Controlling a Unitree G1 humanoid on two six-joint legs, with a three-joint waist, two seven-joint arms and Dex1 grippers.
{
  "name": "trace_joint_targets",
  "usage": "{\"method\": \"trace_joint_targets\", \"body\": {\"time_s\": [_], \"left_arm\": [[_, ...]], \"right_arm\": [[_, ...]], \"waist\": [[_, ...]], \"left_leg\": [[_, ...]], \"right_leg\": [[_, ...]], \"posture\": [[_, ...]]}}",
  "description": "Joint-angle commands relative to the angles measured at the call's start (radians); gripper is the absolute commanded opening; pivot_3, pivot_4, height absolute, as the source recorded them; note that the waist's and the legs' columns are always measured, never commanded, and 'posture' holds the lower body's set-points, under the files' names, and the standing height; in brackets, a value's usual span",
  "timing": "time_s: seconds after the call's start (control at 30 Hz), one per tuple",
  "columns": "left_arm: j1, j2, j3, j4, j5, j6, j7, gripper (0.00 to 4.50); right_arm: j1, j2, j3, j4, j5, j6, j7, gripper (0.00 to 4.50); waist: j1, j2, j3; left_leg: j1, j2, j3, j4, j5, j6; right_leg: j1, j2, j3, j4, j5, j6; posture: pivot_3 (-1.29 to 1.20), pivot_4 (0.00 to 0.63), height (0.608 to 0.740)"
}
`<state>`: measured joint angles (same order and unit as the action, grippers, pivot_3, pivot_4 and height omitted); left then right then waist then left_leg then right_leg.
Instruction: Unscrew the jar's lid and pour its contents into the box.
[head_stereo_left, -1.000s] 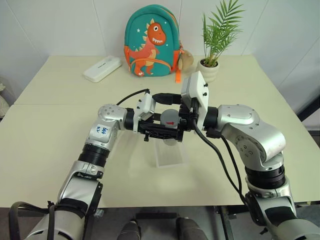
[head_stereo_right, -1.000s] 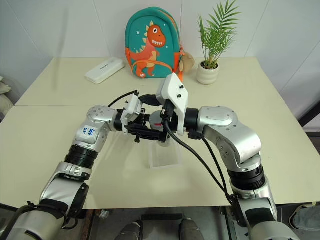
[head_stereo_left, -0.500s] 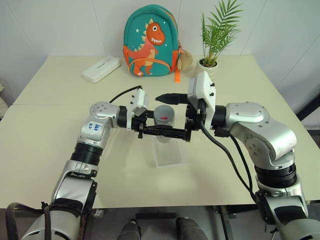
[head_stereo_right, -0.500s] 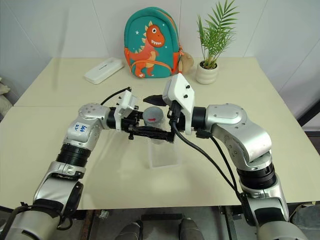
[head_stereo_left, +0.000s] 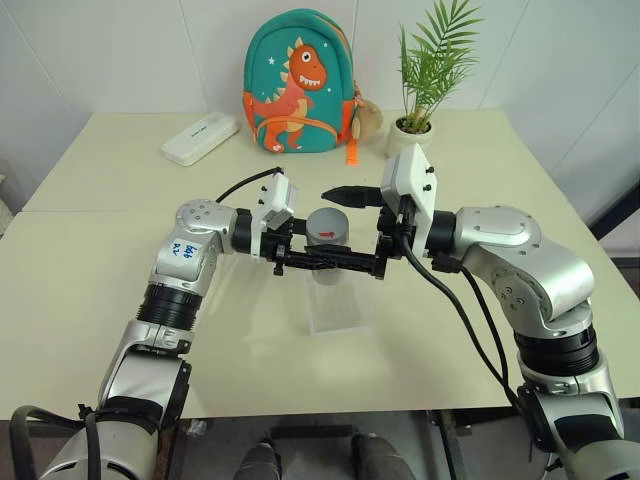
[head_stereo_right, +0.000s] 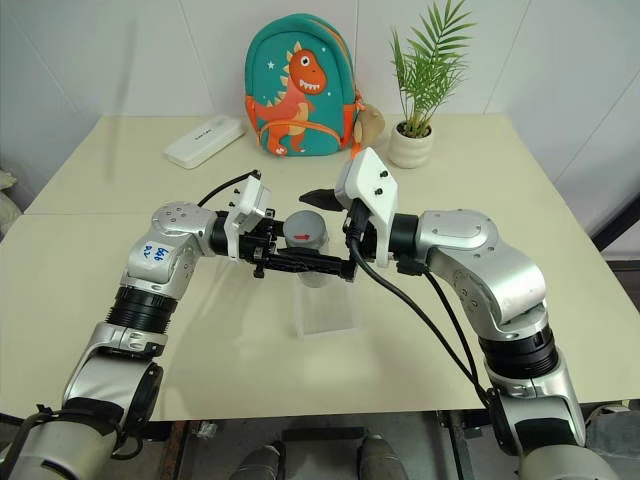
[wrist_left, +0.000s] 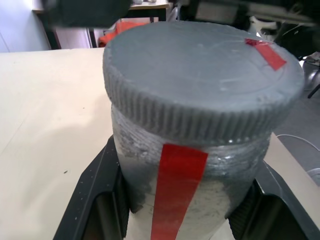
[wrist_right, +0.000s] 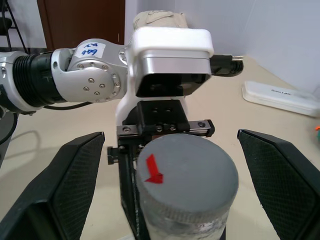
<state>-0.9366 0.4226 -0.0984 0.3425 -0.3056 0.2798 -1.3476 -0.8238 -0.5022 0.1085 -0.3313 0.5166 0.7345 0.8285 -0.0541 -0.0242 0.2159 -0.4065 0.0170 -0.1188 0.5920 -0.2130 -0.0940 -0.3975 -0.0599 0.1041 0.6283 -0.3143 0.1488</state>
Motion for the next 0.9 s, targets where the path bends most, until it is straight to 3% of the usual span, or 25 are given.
{"method": "trace_joint_targets", "body": {"time_s": [0.03,0.33,0.9], "left_arm": [[-0.008,-0.001,0.002,-0.048,-0.023,0.003,0.0,2.09],[0.02,0.001,-0.013,-0.079,-0.024,0.008,-0.006,2.09],[0.033,0.041,0.021,-0.089,-0.04,0.03,0.007,2.09]], "right_arm": [[-0.039,0.012,-0.002,0.005,-0.013,-0.034,-0.009,4.48],[-0.07,0.03,0.009,0.033,-0.02,0.004,-0.026,4.48],[-0.041,-0.066,-0.043,0.011,-0.011,0.087,-0.043,4.48]], "waist": [[-0.001,0.0,0.0],[0.0,0.0,0.0],[0.0,0.0,0.0]], "left_leg": [[0.0,0.0,0.0,0.0,0.0,0.0],[0.0,0.0,0.0,0.0,0.0,0.0],[0.0,0.0,0.0,0.0,0.0,0.0]], "right_leg": [[0.0,0.0,0.0,0.0,0.0,0.0],[0.0,0.0,0.0,0.0,0.0,0.0],[0.0,0.0,0.0,0.0,0.0,0.0]], "posture": [[0.0,0.15,0.74],[0.0,0.15,0.74],[0.0,0.15,0.74]]}}
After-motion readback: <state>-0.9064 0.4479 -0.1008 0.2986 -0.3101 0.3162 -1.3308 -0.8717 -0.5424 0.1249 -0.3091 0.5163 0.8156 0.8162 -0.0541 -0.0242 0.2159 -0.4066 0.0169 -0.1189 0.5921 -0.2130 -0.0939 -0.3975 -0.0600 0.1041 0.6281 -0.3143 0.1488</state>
